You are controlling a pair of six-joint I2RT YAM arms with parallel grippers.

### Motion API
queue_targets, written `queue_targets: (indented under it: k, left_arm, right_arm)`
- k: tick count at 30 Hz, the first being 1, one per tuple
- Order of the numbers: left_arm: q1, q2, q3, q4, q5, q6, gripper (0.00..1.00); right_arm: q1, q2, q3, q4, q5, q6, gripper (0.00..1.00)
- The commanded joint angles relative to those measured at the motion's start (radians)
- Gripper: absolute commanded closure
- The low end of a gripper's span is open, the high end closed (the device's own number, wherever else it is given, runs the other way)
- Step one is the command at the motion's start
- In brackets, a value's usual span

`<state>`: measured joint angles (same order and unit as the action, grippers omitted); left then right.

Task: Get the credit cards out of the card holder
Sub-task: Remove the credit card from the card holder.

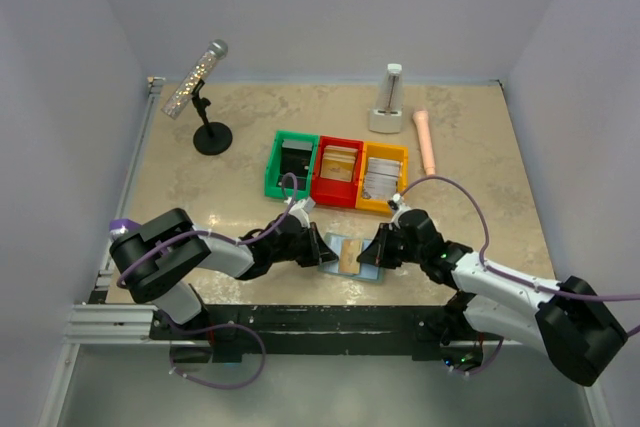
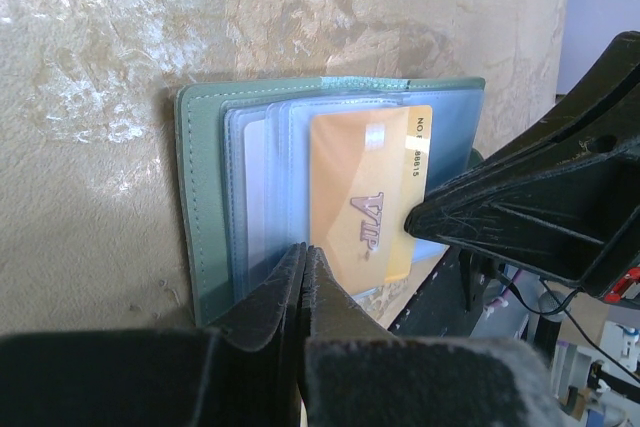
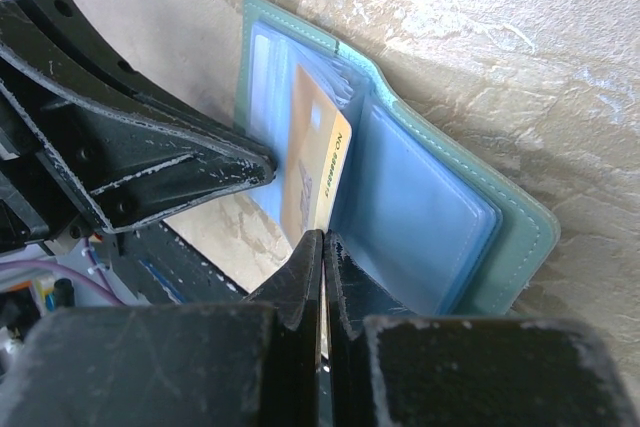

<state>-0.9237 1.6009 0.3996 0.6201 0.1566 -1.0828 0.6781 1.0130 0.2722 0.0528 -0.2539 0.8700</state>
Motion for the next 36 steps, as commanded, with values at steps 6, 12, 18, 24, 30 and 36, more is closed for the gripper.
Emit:
queue_targets:
  k: [6, 12, 18, 24, 30, 36]
  left_arm:
    - [0.0, 0.054, -0.041, -0.154, -0.063, 0.029, 1.0]
    - [0.0, 0.068, -0.041, -0.141, -0.054, 0.026, 1.0]
    - [-0.001, 0.08, -0.038, -0.128, -0.043, 0.024, 1.0]
    - [-0.001, 0.088, -0.035, -0.126, -0.037, 0.026, 1.0]
    - [-0.001, 0.097, -0.028, -0.125, -0.032, 0.029, 1.0]
    - [-0.003, 0.108, -0.021, -0.126, -0.028, 0.031, 1.0]
  right_arm:
    - [-0.003, 0.007, -0.005, 0.053, -0.018, -0.011, 0.85]
    - [-0.005, -0.005, -0.005, 0.062, -0.022, -0.009, 0.73]
    - [-0.003, 0.01, -0.007, 0.097, -0.042, -0.008, 0.68]
    - [-0.005, 0.038, -0.004, 0.14, -0.068, 0.004, 0.66]
    - [-0.006, 0.026, -0.004, 0.15, -0.07, 0.006, 0.66]
    - [-0.006, -0.005, -0.013, 0.15, -0.058, 0.007, 0.67]
